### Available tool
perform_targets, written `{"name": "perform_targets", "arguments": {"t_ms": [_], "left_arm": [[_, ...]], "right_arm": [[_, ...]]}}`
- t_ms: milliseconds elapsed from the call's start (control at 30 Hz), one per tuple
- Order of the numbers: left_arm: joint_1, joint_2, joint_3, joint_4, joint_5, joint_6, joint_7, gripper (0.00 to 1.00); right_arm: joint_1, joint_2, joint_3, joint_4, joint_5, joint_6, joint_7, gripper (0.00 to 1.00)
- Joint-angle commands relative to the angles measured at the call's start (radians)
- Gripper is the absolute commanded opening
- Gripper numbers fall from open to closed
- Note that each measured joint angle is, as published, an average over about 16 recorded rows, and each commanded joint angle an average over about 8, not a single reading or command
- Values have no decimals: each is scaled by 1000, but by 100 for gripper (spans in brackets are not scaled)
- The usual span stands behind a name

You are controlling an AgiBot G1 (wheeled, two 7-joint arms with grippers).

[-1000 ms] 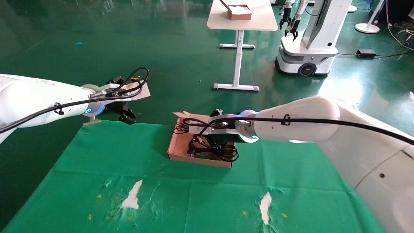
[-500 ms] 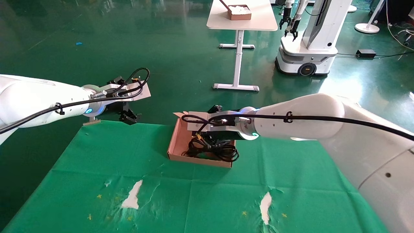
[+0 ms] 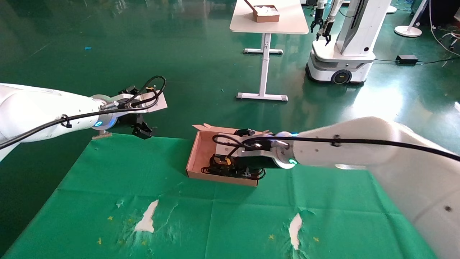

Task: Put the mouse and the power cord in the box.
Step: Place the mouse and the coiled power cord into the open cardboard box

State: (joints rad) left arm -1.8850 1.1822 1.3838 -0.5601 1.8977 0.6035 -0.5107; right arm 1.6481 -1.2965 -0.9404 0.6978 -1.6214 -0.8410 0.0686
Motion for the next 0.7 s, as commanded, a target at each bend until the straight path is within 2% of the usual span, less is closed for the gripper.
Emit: {"name": "perform_targets", "arguments": {"t_ms": [33,533,700], "left_arm": [[0,0,0,0,0,0,0,100],[0,0,0,0,0,0,0,100],[22,-15,-30,-19,-32,24,9,100]], "right_arm": [[-20,24,23,20,31,-23,4,100],[-179,214,207,183,278,-205,37,100],[-233,278,268,238,361,-265,48,100]]}}
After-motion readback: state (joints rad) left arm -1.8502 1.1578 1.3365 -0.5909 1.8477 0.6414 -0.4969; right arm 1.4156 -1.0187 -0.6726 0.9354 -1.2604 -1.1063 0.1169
